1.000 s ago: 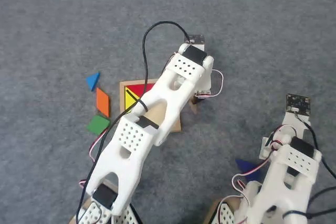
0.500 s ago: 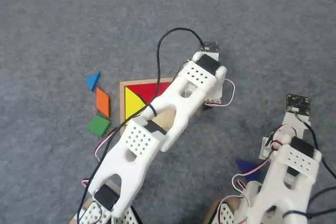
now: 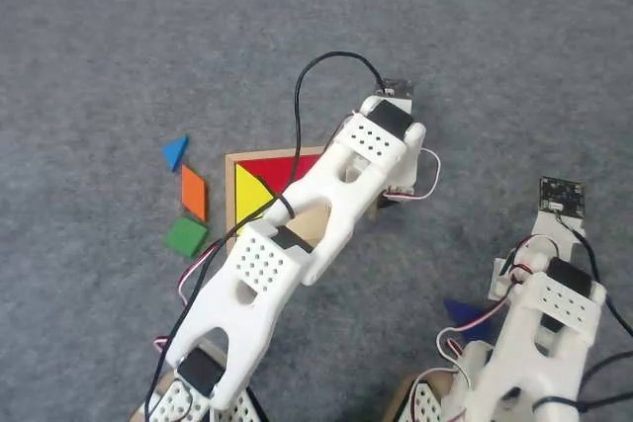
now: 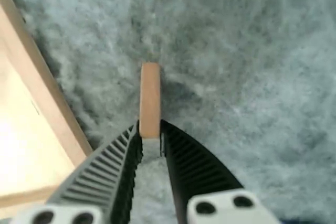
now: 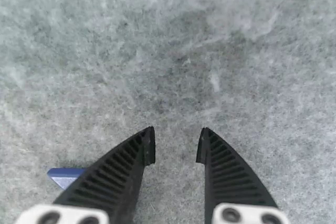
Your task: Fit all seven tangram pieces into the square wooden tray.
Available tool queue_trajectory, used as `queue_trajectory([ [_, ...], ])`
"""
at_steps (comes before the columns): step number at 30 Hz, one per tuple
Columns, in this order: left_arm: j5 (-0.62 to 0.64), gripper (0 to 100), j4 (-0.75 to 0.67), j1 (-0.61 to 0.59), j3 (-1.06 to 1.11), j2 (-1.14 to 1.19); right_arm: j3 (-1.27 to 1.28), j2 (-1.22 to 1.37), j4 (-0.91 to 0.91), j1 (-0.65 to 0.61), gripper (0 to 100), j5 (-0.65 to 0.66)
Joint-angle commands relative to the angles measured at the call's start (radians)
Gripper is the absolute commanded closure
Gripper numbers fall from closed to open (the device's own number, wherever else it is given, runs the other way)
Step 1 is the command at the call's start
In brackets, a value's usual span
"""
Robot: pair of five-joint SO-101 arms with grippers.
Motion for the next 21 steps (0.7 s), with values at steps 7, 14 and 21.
queue_trajectory([
  [7,-0.52,97,0.043,0.014,0.15,-0.296,-0.029,-0.005,-0.013,-0.001,86.5,0.018],
  [14,-0.755,97,0.02,0.003,0.599,-0.795,-0.029,-0.005,-0.013,-0.001,86.5,0.02],
  [21,-0.961,99,-0.038,-0.061,1.018,-1.235,-0.029,-0.005,-0.013,-0.001,86.5,0.02],
])
